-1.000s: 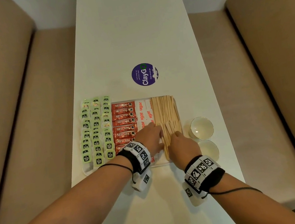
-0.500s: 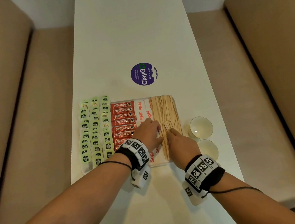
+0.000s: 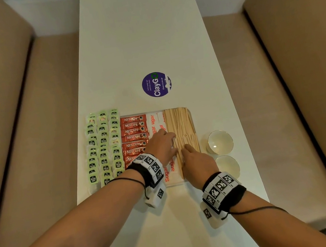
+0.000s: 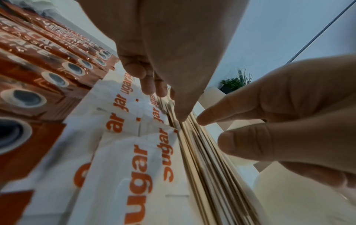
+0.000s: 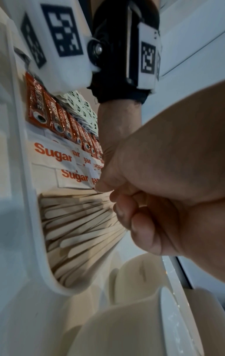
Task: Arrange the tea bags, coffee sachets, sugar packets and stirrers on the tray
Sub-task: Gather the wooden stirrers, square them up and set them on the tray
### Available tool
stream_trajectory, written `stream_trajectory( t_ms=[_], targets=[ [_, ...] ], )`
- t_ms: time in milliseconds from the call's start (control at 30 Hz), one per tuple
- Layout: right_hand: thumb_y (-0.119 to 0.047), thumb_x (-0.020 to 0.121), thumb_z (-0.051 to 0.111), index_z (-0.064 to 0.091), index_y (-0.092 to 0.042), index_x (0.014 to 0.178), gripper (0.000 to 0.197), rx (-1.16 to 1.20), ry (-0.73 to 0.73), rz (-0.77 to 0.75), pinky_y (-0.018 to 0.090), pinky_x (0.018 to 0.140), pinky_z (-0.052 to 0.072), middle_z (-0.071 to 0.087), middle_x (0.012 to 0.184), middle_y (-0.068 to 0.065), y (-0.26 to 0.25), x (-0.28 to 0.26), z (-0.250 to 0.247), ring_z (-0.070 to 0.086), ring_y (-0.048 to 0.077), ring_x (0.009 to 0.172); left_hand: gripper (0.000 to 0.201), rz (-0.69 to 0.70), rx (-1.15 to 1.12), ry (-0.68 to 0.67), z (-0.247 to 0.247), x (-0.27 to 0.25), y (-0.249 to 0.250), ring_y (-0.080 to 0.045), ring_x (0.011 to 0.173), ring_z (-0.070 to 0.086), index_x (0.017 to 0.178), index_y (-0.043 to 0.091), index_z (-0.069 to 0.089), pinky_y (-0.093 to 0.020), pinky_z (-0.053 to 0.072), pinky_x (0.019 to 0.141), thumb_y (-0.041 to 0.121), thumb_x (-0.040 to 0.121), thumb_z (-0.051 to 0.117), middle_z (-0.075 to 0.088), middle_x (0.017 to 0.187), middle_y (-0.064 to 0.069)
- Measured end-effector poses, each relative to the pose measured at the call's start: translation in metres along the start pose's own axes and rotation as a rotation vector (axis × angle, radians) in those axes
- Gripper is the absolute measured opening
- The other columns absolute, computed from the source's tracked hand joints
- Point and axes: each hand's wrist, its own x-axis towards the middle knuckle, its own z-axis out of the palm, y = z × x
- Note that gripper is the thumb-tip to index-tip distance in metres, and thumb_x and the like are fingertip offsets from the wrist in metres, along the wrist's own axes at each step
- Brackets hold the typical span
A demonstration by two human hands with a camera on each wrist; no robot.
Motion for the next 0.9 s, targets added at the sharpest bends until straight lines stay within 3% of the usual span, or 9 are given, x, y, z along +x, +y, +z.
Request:
stream_trajectory(
  t_ms=[167,400,633,833,900],
  targets=[
    [-0.019,0.096,0.055,0.054,-0.014,0.114,0.018,-0.008,-0.009,0.009,0.042,0.062,0.059,0.051,0.126,-0.001,0.002,0.004,0.001,0.065,0.026,0.071,0.047,-0.012,0.014,0.038,0.0,0.002,-0.003,-0.025,0.116,0.054,0.139,0.019,0.051,-0.038,0.048,0.098,0.028,0.095,0.065,0.056,0.127,-0.005],
    [-0.021,0.097,0.054,0.054,-0.014,0.115,0.019,0.018,-0.007,0.015,0.041,0.062,0.059,0.051,0.125,-0.002,0.006,0.008,0.004,0.065,0.025,0.072,0.05,-0.016,0.038,0.025,-0.004,0.009,-0.014,-0.027,0.115,0.055,0.138,0.012,0.054,-0.036,0.047,0.097,-0.005,0.091,0.058,0.06,0.125,-0.009],
    [-0.025,0.097,0.054,0.053,-0.014,0.11,0.017,0.047,0.009,0.026,0.041,0.06,0.059,0.051,0.123,-0.002,0.006,0.006,0.002,0.063,0.024,0.069,0.046,-0.063,-0.019,0.049,-0.005,0.018,-0.011,-0.027,0.111,0.058,0.14,0.013,0.053,-0.036,0.051,0.091,0.014,0.095,0.061,0.055,0.126,-0.008],
    [-0.027,0.1,0.051,0.053,-0.014,0.124,0.028,0.079,0.018,-0.03,0.041,0.064,0.059,0.047,0.143,-0.001,0.001,0.002,-0.003,0.067,0.027,0.077,0.042,-0.056,0.02,0.052,-0.004,0.019,-0.007,-0.025,0.108,0.058,0.133,0.013,0.056,-0.037,0.051,0.091,0.024,0.094,0.065,0.054,0.122,-0.007],
    [-0.029,0.1,0.052,0.053,-0.014,0.122,0.027,0.086,0.013,-0.041,0.041,0.065,0.059,0.048,0.14,-0.002,0.0,0.001,-0.004,0.066,0.026,0.076,0.044,-0.056,0.021,0.05,-0.004,0.019,-0.007,-0.025,0.108,0.057,0.134,0.014,0.055,-0.037,0.051,0.092,0.026,0.093,0.065,0.054,0.122,-0.006]
  ],
)
